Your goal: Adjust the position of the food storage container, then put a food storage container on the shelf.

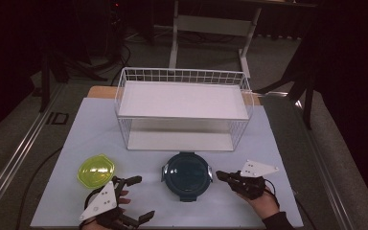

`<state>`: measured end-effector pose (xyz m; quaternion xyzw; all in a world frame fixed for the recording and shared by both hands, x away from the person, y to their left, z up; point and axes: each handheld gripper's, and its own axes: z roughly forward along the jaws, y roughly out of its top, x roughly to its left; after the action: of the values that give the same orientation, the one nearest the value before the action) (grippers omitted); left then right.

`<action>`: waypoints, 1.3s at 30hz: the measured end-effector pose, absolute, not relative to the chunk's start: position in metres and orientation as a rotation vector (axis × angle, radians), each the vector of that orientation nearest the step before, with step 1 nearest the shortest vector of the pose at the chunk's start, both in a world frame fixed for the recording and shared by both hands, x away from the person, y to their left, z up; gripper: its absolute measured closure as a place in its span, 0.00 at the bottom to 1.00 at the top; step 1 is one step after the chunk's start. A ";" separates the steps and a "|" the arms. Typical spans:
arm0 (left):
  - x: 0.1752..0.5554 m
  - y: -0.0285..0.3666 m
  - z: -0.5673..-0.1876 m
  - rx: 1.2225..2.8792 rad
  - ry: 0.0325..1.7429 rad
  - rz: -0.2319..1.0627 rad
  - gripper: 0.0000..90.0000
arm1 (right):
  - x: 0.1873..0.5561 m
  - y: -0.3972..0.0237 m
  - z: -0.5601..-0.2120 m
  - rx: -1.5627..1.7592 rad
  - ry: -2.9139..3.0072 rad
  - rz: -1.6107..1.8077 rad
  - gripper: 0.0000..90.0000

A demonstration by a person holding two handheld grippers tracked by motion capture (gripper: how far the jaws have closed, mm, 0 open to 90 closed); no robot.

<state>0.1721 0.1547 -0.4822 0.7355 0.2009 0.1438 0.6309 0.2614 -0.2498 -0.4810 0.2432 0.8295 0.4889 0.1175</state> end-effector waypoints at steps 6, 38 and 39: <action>0.176 0.150 -0.476 1.711 0.474 0.347 0.00 | 0.251 -0.249 -0.474 0.720 2.373 1.482 0.57; 0.233 0.110 -0.438 1.786 0.617 0.180 0.00 | 0.244 -0.251 -0.436 0.857 2.250 1.463 0.13; 0.236 0.109 -0.440 1.782 0.629 0.175 0.00 | 0.245 -0.250 -0.436 0.859 2.244 1.462 0.13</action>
<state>0.2357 0.1089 -0.4395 0.7633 0.2692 0.0751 0.5825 0.2447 -0.2501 -0.4360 0.3012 0.7871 0.5127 0.1638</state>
